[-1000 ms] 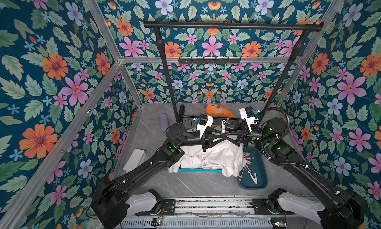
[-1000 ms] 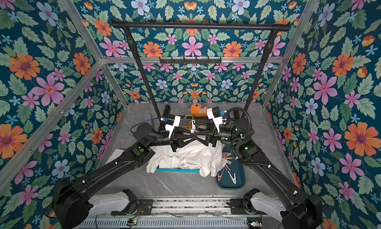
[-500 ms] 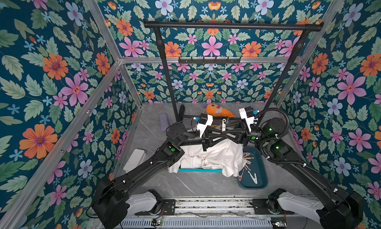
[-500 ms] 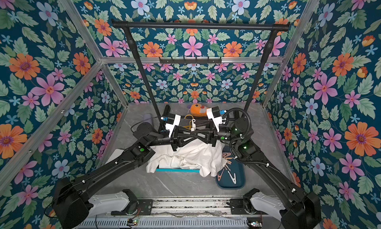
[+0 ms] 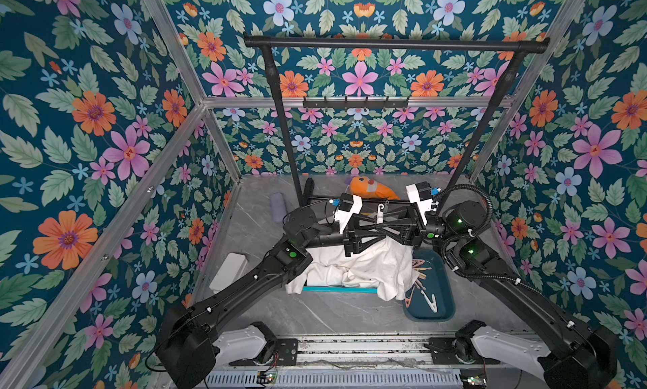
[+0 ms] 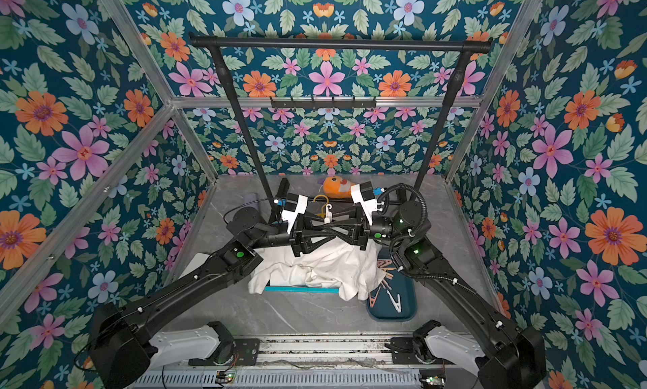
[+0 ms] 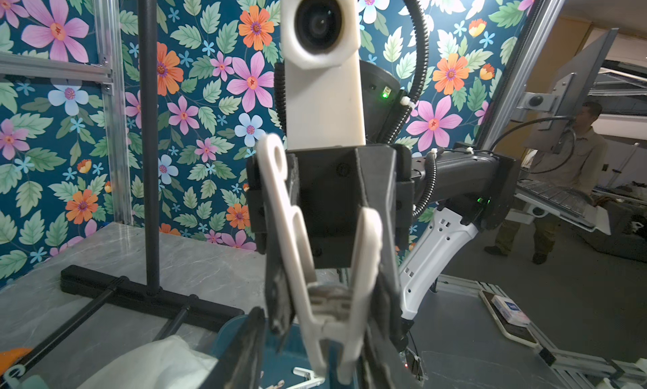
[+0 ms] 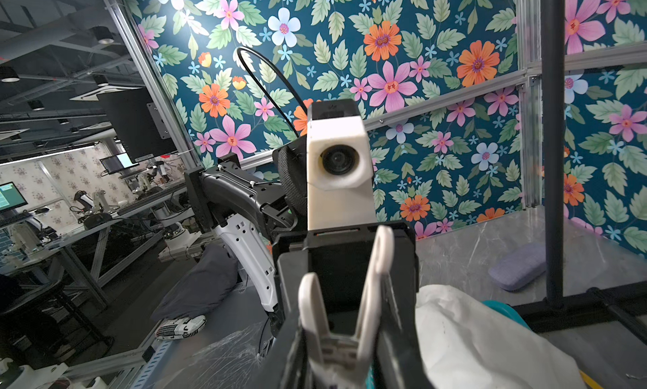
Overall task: Use clothespins to secure the t-shirt on both sides of the hanger
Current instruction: Open the clothespin.
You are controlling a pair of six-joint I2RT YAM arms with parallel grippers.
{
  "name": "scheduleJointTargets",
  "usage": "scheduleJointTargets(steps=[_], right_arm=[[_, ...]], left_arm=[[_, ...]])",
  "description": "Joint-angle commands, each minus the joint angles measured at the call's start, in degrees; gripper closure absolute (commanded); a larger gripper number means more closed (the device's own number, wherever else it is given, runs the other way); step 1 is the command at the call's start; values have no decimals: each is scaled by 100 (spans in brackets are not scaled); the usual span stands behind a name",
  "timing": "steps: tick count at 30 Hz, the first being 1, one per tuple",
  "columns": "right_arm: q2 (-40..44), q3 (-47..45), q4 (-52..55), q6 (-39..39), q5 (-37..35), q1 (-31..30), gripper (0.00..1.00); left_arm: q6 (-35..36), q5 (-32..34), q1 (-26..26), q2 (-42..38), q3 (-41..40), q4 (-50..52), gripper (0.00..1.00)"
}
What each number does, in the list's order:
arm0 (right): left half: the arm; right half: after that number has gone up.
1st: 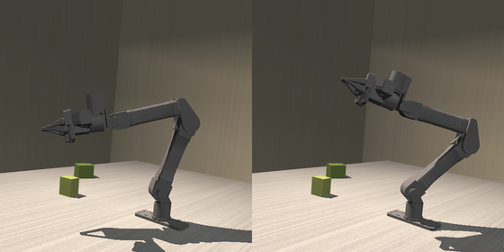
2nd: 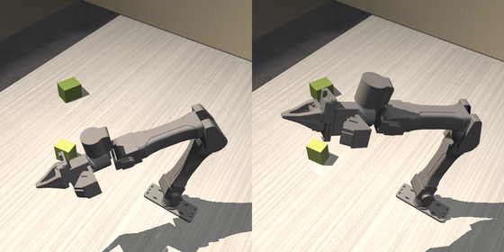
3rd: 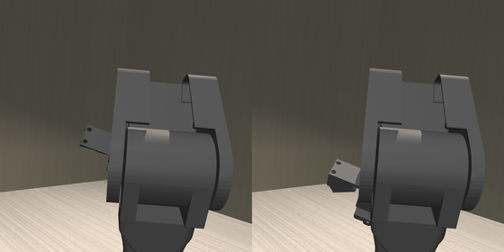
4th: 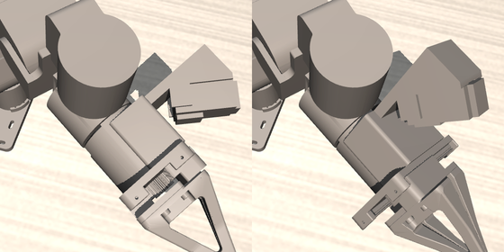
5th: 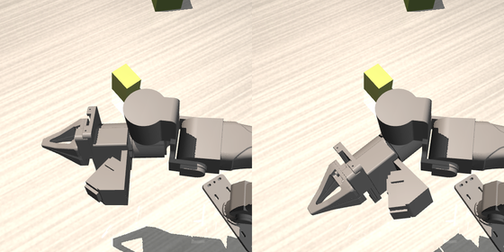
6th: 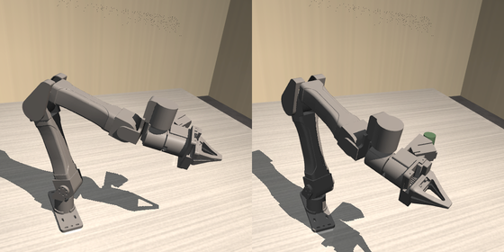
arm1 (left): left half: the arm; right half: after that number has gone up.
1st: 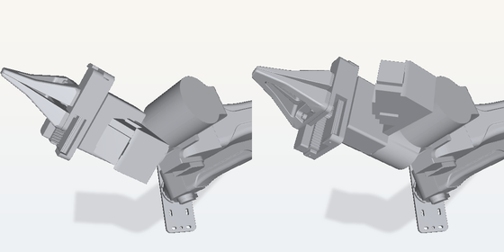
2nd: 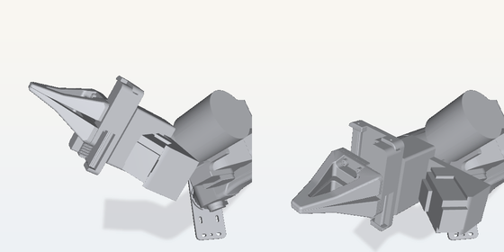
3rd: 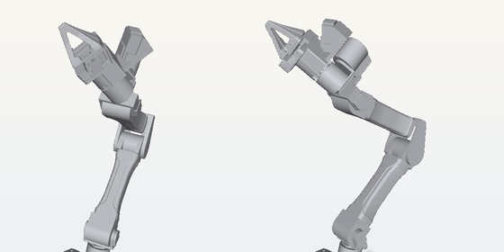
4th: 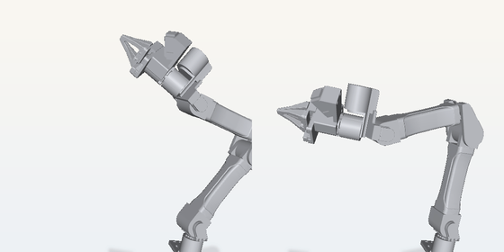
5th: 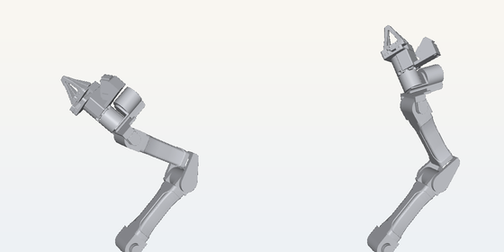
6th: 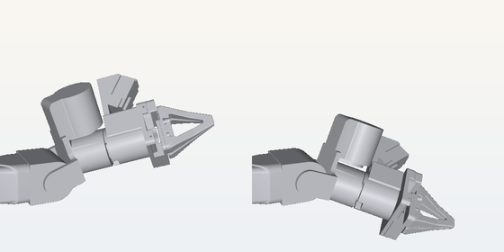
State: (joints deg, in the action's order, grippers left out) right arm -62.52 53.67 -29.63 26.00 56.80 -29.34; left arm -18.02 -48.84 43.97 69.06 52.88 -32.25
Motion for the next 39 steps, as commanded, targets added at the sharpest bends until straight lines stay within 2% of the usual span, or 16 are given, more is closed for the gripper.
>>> scheduleJointTargets(steps=[1,3,5,8,13,18,22,25,32,39], right_arm=[[34,-6,-37,-23,29,-1,70],[55,-15,26,-71,16,-1,70],[90,-13,120,-158,-11,3,70],[140,-10,266,-285,-44,-1,70],[244,-14,540,-513,-79,-1,70],[411,-92,634,-629,5,-1,70],[529,-137,759,-682,156,-1,70],[574,-133,820,-696,240,-1,70],[546,-23,1114,-824,327,-1,70],[487,47,1167,-845,369,-1,70]], left_arm=[[170,59,-2,-49,33,107,45],[323,67,-2,-91,55,323,38],[474,76,-2,-166,64,569,26],[761,159,-5,-313,73,997,15],[912,354,-13,-623,95,1308,8],[414,340,-111,-704,188,972,4],[-173,-11,-204,-423,445,595,8],[-489,-262,-202,-137,667,393,18],[-606,-591,-198,118,894,266,29],[-597,-700,-187,238,1013,334,49]])
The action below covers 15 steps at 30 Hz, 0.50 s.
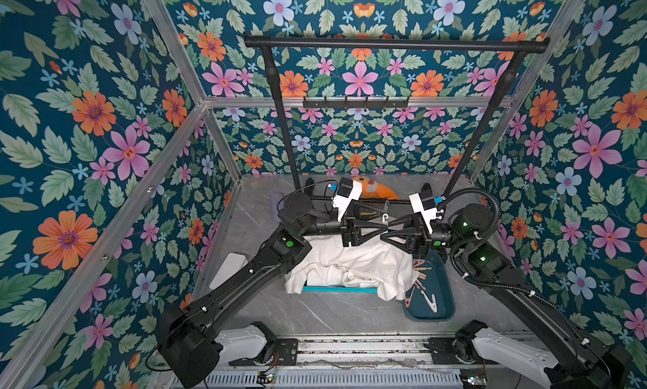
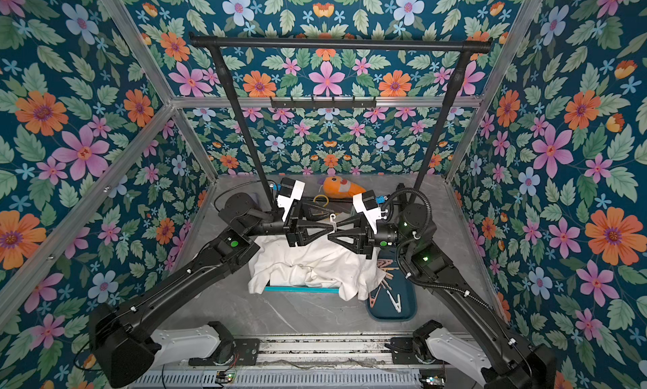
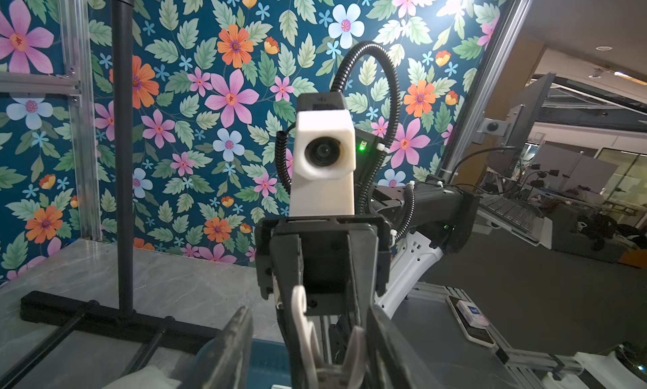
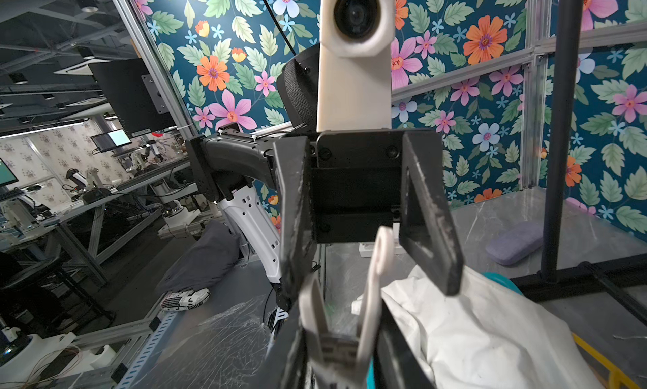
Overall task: Use clothespins to secure the t-shirt on both sides of the hanger
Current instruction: Open the clothespin.
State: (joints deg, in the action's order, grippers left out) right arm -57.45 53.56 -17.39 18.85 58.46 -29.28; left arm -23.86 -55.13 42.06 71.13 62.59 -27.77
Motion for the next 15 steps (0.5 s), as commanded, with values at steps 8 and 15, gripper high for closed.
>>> scheduleJointTargets(steps=[8,15], right_arm=[[-43,102,57,-193,134,-8,71],[-36,124,156,-243,130,-6,71]], left_arm=[[129,-148,3,50,114,123,45],[307,-136,3,28,197,484,44]])
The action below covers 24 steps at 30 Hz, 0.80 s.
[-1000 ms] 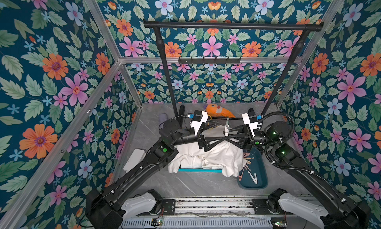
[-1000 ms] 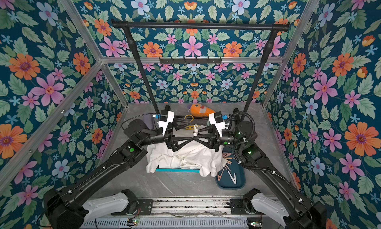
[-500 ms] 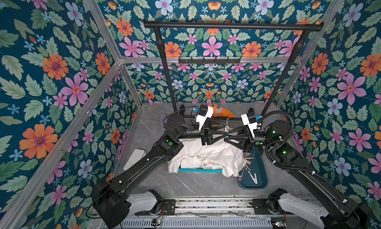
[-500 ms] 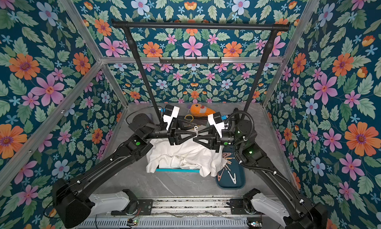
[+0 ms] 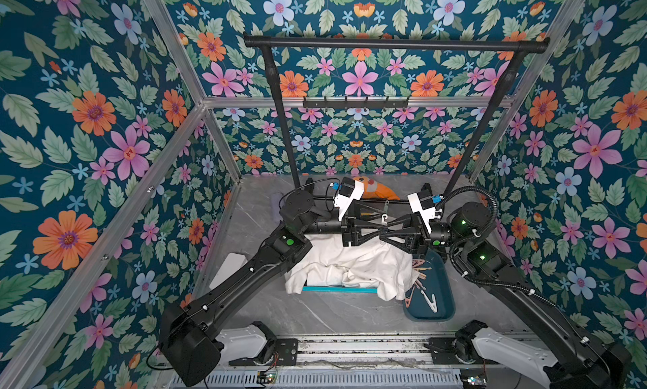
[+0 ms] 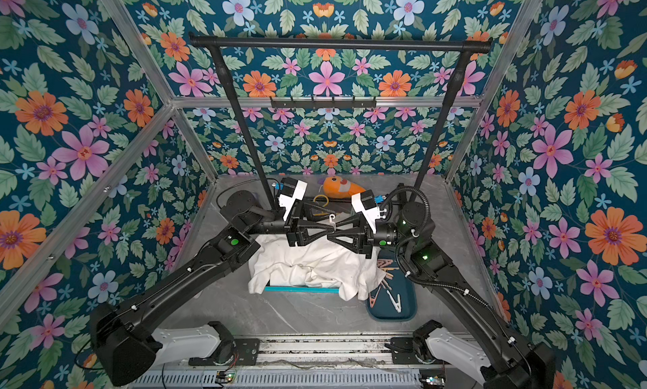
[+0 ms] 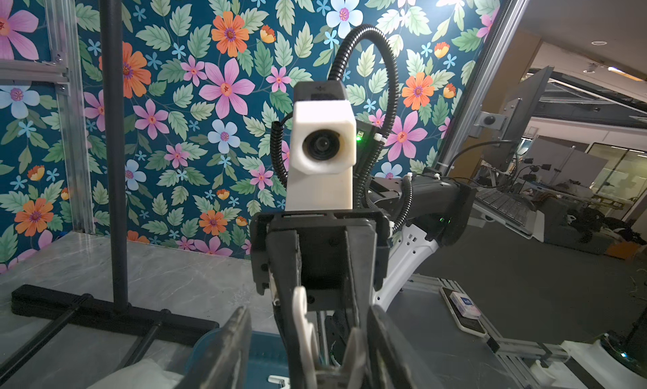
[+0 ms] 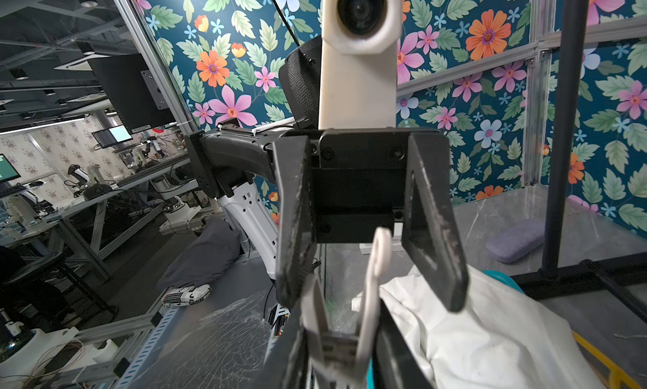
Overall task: Use clothespins to secure the t-shirt on both sides of the hanger
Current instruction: Open the clothespin.
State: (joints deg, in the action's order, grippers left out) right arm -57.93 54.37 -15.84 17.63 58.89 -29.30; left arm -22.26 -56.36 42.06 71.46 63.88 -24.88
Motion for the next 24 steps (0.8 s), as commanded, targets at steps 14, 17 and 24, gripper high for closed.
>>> scheduleJointTargets(steps=[14,17,24], right_arm=[[-131,210,299,-215,131,-6,71],[-135,214,310,-216,126,-5,71],[-131,216,328,-227,88,-6,71]], left_arm=[[196,-62,10,30,155,291,51],[205,-48,20,35,160,314,52],[241,-60,24,56,156,351,66]])
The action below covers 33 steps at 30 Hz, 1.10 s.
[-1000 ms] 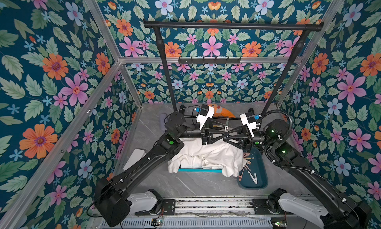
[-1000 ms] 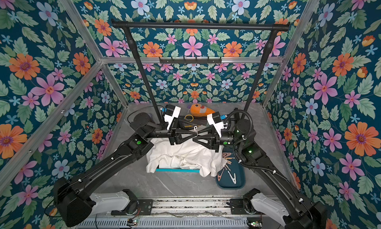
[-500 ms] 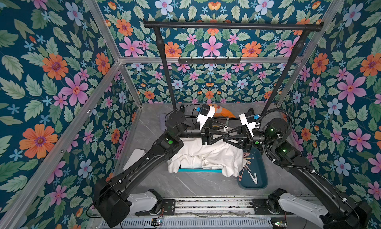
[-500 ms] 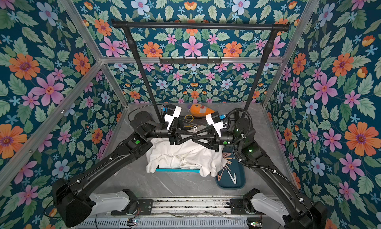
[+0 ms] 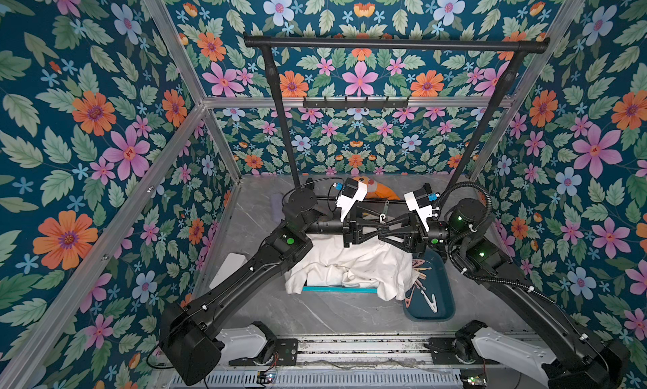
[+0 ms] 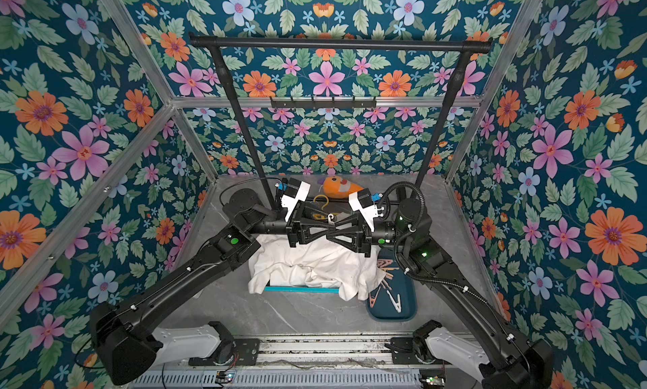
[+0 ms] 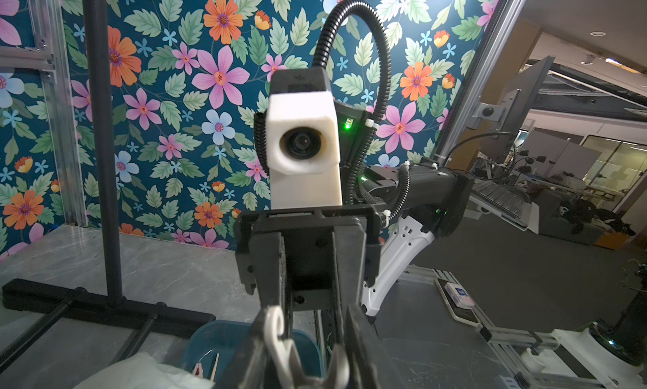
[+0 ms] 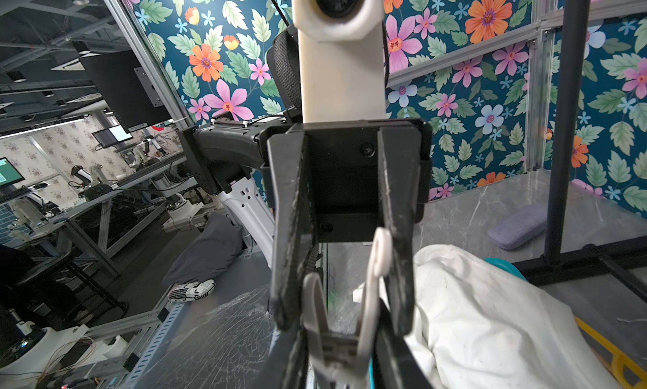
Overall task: Use clothespins to secure the t-shirt on both sides of the hanger
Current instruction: Open the clothespin.
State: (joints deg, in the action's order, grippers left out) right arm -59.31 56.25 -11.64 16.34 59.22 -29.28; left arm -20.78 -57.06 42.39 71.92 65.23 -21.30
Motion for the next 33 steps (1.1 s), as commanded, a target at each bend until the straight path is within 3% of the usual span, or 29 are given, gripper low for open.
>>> scheduleJointTargets(steps=[1,11,15,23,29,33], right_arm=[[7,27,-87,-97,54,-8,71],[77,-17,-34,-144,-37,-8,71],[86,-42,-35,-148,-84,-3,70],[117,-130,-18,-168,-254,-8,67],[138,-134,114,-208,-499,-7,59],[247,-149,335,-310,-926,-8,42]], left_arm=[[108,18,-1,6,21,10,69],[142,18,4,-20,9,57,85],[169,105,6,-38,-11,72,95],[197,286,10,-47,-70,67,100],[387,560,8,-82,-93,213,100],[778,965,-1,-146,-76,565,100]])
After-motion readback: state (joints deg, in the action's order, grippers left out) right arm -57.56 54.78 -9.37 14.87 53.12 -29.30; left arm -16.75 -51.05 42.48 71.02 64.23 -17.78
